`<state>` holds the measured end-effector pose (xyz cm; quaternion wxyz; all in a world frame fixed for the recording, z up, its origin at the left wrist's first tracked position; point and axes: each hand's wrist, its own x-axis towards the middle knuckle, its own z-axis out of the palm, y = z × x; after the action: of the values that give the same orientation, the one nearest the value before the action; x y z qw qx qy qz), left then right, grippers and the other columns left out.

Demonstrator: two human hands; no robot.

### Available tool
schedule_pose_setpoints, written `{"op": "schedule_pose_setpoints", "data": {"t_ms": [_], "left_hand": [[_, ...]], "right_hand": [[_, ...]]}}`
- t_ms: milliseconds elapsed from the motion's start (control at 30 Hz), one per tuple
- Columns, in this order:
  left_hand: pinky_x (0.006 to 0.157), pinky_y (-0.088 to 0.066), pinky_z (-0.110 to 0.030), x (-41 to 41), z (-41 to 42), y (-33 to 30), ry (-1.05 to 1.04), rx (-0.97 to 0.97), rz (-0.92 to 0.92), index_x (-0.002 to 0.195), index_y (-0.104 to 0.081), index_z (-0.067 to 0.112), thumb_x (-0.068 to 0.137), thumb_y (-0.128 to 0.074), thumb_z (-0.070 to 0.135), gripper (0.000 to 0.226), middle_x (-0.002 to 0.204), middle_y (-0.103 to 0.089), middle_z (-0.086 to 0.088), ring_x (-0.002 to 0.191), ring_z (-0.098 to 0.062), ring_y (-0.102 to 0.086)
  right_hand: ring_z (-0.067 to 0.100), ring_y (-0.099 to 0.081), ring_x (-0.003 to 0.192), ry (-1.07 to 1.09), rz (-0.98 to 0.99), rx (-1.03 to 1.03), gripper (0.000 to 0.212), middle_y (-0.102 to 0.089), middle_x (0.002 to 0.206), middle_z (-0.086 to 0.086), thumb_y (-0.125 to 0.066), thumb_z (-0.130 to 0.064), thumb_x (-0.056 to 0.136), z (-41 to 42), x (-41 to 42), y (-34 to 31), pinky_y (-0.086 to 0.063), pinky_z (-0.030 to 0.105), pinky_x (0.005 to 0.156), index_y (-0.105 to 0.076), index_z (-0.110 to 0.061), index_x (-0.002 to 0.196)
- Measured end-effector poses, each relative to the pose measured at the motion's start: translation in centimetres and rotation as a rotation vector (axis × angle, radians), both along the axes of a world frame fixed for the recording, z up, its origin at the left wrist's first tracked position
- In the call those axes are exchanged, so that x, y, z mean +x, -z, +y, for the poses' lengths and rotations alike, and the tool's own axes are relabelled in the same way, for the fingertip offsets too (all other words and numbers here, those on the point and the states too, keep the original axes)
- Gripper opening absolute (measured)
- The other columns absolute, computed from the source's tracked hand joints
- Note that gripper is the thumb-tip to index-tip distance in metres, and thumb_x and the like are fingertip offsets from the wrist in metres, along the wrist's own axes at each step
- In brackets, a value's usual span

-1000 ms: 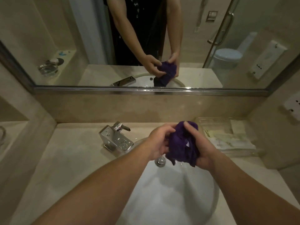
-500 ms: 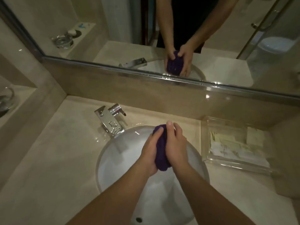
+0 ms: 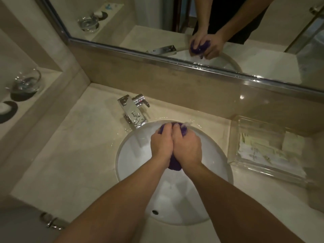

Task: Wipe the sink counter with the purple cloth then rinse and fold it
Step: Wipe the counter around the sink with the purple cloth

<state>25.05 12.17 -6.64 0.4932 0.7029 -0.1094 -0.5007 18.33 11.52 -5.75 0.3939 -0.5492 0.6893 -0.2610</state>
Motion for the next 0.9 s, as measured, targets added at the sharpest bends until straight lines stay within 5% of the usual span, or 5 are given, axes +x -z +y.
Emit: {"op": "schedule_pose_setpoints", "data": {"t_ms": [200, 433, 633, 733, 900], "left_hand": [[0.082, -0.060, -0.045, 0.4, 0.1, 1.1, -0.043, 0.084, 0.097, 0.080, -0.077, 0.018, 0.080, -0.061, 0.040, 0.028, 0.077, -0.076, 0.000, 0.084, -0.026, -0.073], [0.094, -0.055, -0.044, 2.5, 2.1, 1.2, 0.040, 0.110, 0.265, 0.104, -0.074, 0.029, 0.082, -0.041, 0.084, 0.068, 0.102, -0.078, 0.000, 0.097, -0.021, -0.071], [0.103, -0.049, -0.051, 3.6, 4.4, 1.6, 0.029, 0.121, 0.679, 0.118, -0.075, 0.019, 0.087, -0.061, 0.063, 0.056, 0.120, -0.073, -0.010, 0.114, -0.033, -0.067], [0.083, -0.058, -0.042, 3.9, 4.0, 2.0, 0.016, 0.071, 0.501, 0.106, -0.074, 0.018, 0.086, -0.068, 0.039, 0.029, 0.108, -0.075, -0.011, 0.095, -0.031, -0.071], [0.086, -0.058, -0.043, 3.6, 3.1, 1.0, 0.212, -0.007, -0.056, 0.086, -0.066, 0.029, 0.086, -0.048, 0.051, 0.028, 0.090, -0.074, 0.006, 0.089, -0.019, -0.070]], "right_hand": [[0.019, -0.065, 0.061, -0.116, 0.139, 0.023, 0.047, -0.066, 0.062, 0.000, -0.040, -0.049, 0.094, -0.9, 0.3, 1.3, -0.058, 0.039, 0.061, -0.065, -0.022, 0.064], [0.018, -0.058, 0.066, 0.040, -0.125, 0.103, 0.045, -0.063, 0.069, 0.002, -0.041, -0.041, 0.102, 0.0, 0.2, 0.9, -0.040, 0.030, 0.056, -0.060, -0.014, 0.071], [0.016, -0.066, 0.099, 0.061, -0.393, 0.281, 0.030, -0.069, 0.107, -0.007, -0.047, -0.040, 0.094, 1.5, 0.7, 2.1, -0.053, 0.040, 0.088, -0.066, -0.033, 0.117], [0.015, -0.062, 0.085, 0.038, -0.530, 0.304, 0.049, -0.064, 0.102, -0.002, -0.053, -0.032, 0.087, 0.7, 0.5, 1.9, -0.053, 0.037, 0.080, -0.056, -0.045, 0.135], [0.016, -0.073, 0.088, 0.065, -0.486, 0.342, 0.042, -0.075, 0.088, -0.007, -0.059, -0.066, 0.083, 1.2, 3.4, 1.4, -0.058, 0.039, 0.082, -0.072, -0.027, 0.089]]}}
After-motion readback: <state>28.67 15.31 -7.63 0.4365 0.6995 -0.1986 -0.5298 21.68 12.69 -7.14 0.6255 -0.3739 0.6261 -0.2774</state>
